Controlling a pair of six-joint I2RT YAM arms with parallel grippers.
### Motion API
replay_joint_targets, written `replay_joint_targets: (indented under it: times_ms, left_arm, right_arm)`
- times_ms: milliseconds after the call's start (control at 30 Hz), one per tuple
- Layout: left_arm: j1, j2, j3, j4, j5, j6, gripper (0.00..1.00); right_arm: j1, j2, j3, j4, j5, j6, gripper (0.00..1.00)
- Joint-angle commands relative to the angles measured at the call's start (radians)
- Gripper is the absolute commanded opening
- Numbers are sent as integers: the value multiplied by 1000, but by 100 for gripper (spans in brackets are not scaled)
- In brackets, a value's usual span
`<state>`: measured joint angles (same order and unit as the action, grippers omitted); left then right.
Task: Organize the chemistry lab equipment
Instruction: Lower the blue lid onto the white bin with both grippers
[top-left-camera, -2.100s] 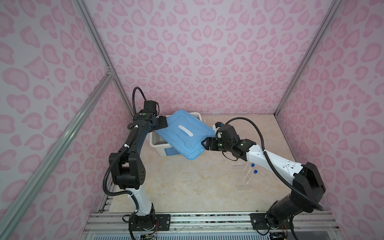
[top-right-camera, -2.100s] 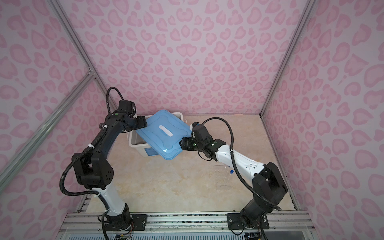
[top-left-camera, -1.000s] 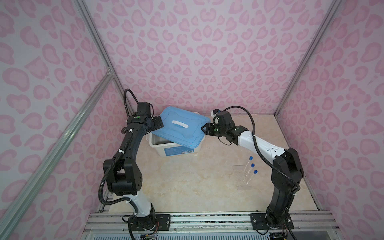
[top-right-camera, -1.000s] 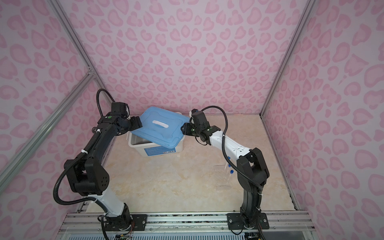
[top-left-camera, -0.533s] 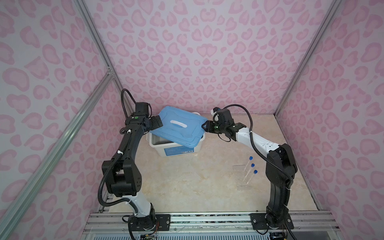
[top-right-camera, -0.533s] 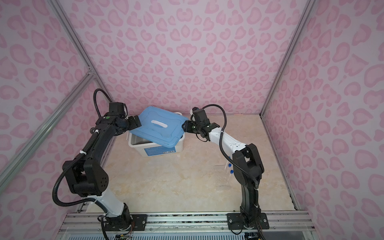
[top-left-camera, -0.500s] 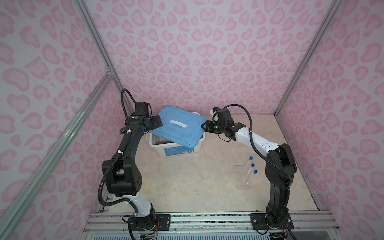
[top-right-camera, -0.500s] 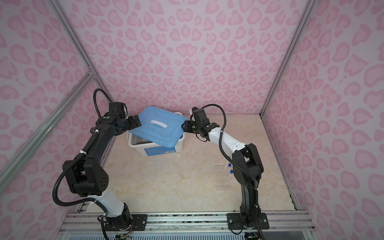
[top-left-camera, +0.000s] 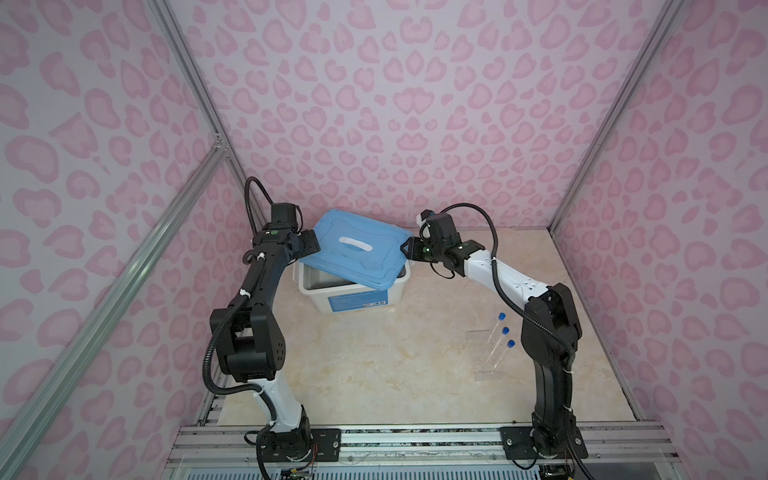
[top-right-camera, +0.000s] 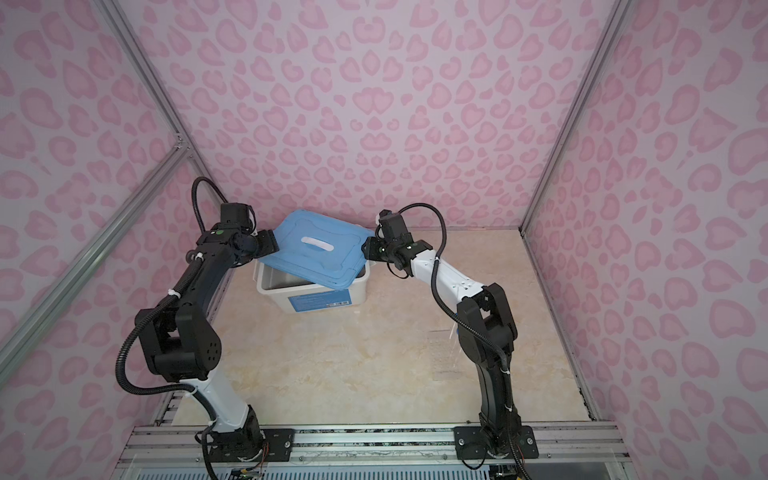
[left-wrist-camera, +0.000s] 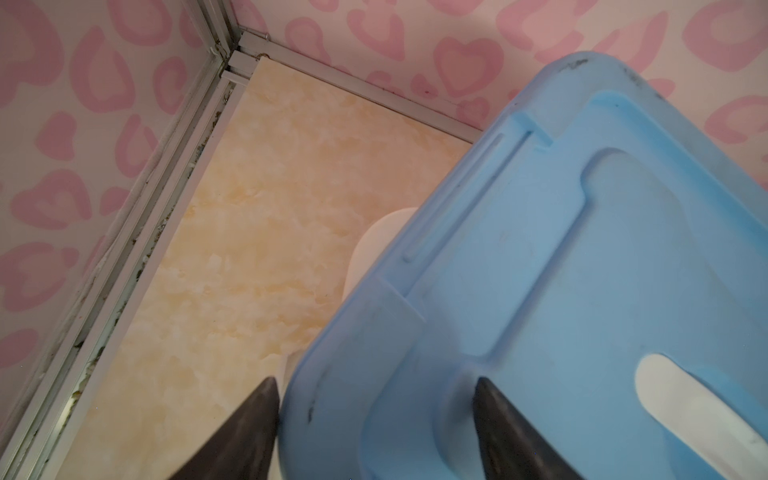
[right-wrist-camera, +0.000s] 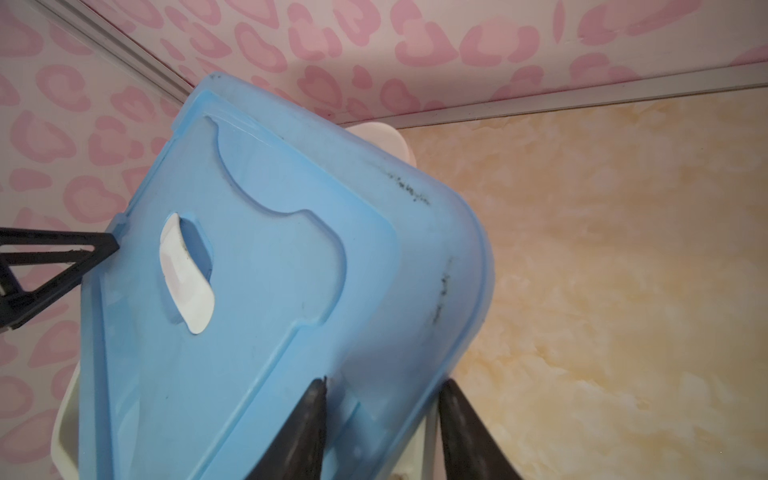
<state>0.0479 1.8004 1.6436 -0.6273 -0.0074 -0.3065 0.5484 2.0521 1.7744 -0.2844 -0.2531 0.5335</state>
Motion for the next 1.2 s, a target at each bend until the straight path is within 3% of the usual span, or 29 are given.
replay_joint_targets:
  times_ms: [0,167,600,933,1067,1167]
  left_arm:
    - [-5,-59,-66,-30,48,-21,74]
    - [-5,-172,-204,41,39,-47,74]
    - [-6,-281,-341,73,95,-94,74]
    - [16,-268,-122,-72,19,-40,88]
    - [19,-157,16,-63,47,-16,89]
    - [20,-19,132,-65,145,13,84]
  right_arm:
    - [6,36,34,-125,33,-38,43]
    - [5,78,106,-167,43,-20,43]
    - [11,127,218,-275,100,-49,42]
    - [-11,111,174,-245,101,-57,41]
    - [-11,103,144,-207,85,-69,41]
    - [-9,106,149,-205,76,-79,41]
